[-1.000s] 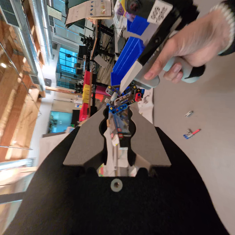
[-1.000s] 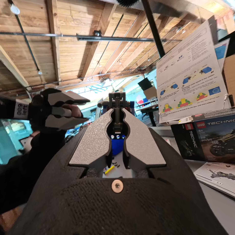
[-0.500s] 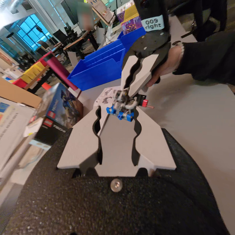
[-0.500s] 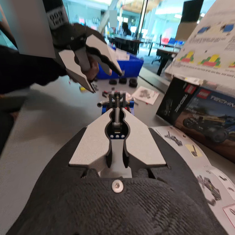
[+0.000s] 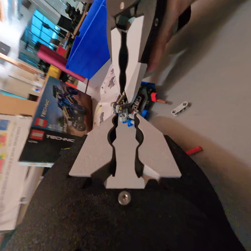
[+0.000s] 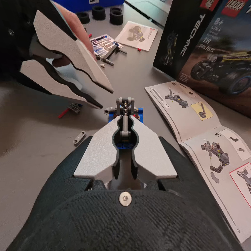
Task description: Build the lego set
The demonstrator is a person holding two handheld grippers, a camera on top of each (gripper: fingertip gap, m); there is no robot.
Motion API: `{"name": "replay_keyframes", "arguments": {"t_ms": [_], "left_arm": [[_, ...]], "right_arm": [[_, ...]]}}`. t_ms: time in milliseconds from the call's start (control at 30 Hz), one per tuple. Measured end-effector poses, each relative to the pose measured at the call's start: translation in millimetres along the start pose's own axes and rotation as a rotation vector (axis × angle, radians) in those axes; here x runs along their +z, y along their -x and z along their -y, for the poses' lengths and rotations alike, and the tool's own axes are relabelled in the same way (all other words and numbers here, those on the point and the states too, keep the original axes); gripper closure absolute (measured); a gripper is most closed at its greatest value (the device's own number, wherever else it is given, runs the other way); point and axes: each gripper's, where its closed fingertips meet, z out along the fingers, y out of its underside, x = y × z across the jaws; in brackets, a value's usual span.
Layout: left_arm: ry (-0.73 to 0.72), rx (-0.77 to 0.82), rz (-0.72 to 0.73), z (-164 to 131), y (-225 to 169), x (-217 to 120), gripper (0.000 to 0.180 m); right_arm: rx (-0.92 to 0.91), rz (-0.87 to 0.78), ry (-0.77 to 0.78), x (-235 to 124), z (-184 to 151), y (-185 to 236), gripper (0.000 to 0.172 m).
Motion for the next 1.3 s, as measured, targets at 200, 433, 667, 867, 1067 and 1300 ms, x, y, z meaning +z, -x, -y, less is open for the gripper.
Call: {"name": "replay_keyframes", "arguments": {"t_ms": [200,433,667,867,1067,1300], "left_arm": [[0.022,0.151,-0.019,-9.8,-12.1,6.9,0.172],[-0.007,0.184,-0.066,-11.3,-10.4,5.9,0.164],[-0.004,0.264,-0.028,-17.2,-7.9,15.3,0.169],[-0.019,0.293,0.025,-11.0,-11.6,17.1,0.17],[-0.026,0.28,0.044,-9.1,-11.2,17.0,0.172],[-0.038,0.274,0.046,-8.2,-13.5,17.6,0.172]], "right_arm": [[0.046,0.065,-0.007,2.5,-2.9,1.9,0.156],[0.055,0.049,0.008,0.8,14.6,-5.7,0.13],[-0.029,0.031,0.055,13.6,4.3,-2.0,0.144],[-0.035,0.036,0.004,11.5,4.3,-2.1,0.145],[-0.007,0.013,-0.005,7.7,3.3,-4.0,0.144],[-0.027,0.022,0.025,9.2,-1.1,-0.7,0.15]]}}
